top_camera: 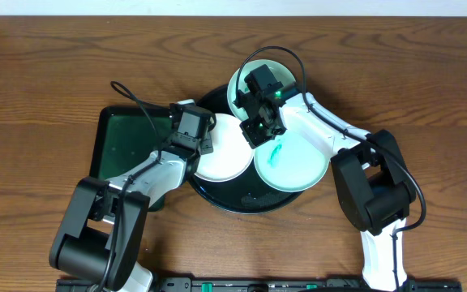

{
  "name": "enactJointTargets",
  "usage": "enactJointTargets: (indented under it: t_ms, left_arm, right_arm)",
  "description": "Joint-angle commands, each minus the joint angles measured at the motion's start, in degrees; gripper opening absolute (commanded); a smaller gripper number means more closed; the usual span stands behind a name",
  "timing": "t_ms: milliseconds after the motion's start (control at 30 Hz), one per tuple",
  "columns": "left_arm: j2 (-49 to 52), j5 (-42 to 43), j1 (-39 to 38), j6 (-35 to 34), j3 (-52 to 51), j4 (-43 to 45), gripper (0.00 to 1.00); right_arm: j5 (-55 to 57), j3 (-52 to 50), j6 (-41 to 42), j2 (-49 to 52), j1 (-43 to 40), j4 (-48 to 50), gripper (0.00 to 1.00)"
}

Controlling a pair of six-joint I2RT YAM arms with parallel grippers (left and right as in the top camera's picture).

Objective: Clean dirty plates on tray and stack at the side
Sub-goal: 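Scrub the white plate with the sponge in the left gripper, then return the sponge with the left gripper to the black tray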

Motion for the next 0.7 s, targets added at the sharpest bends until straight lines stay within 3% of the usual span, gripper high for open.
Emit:
enactJointTargets:
  t_ms: [0, 200, 433, 667]
  left_arm:
    - [1.44, -8.26, 3.23, 1.38, -0.79, -3.23, 0.07]
    - [-0.33, -7.19, 2.45, 1.36, -0.76, -4.35, 0.07]
    - [-8.66, 9.38, -0.20, 0.28, -0.76, -4.33, 0.07]
    - [-23.12, 6.45, -1.22, 1.57, -0.76, -7.21, 0.07]
  right_arm:
    - [1.57, -0.98, -1.14, 0.24, 0.09, -0.92, 0.01]
    - [1.57, -0.98, -1.14, 0.24, 0.09, -0.85, 0.01]
    - [1.60, -0.98, -1.11, 0.24, 0.09, -0.52, 0.01]
    - [2.58, -0.96, -1.07, 0.22, 0.09, 0.04, 0.01]
